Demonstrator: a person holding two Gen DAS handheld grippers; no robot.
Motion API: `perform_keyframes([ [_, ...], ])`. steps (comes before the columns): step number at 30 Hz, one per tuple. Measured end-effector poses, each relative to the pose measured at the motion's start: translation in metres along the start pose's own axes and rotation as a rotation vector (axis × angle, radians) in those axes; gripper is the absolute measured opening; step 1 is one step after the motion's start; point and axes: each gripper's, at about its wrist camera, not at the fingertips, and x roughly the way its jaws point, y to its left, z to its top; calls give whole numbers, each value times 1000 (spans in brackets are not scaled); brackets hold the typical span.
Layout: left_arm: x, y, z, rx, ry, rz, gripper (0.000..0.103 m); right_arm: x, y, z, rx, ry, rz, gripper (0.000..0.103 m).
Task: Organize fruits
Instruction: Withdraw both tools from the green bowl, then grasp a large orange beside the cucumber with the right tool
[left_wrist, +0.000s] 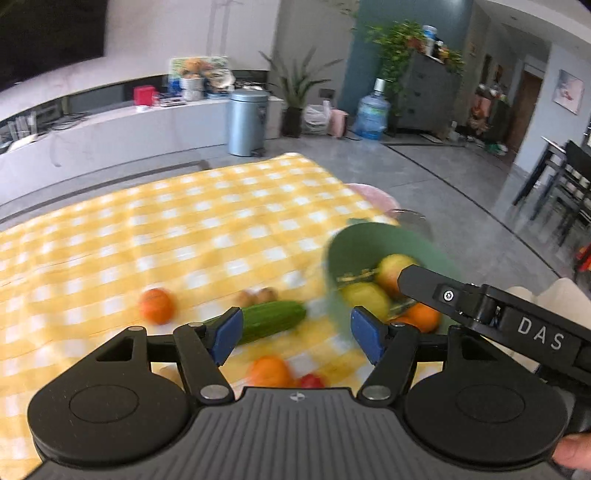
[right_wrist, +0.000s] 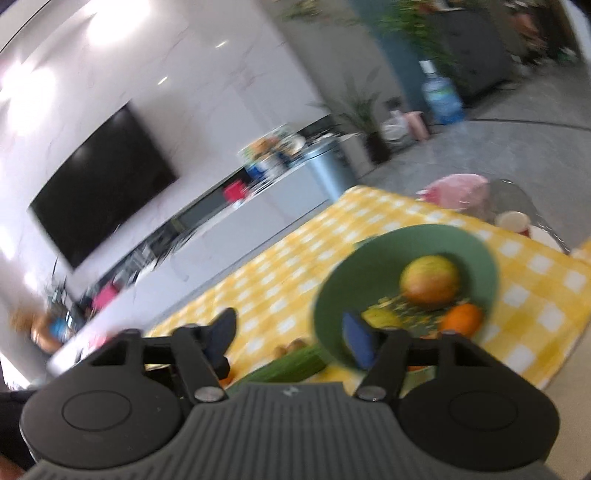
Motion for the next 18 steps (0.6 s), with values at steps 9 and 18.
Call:
perform_keyframes([
  [9, -26, 72, -24, -123, -37, 61, 79, 18, 52, -23, -34, 87, 46, 43],
  [18, -33, 108, -35, -143, -73, 134, 80, 70, 54, -44, 11, 280, -72, 43],
])
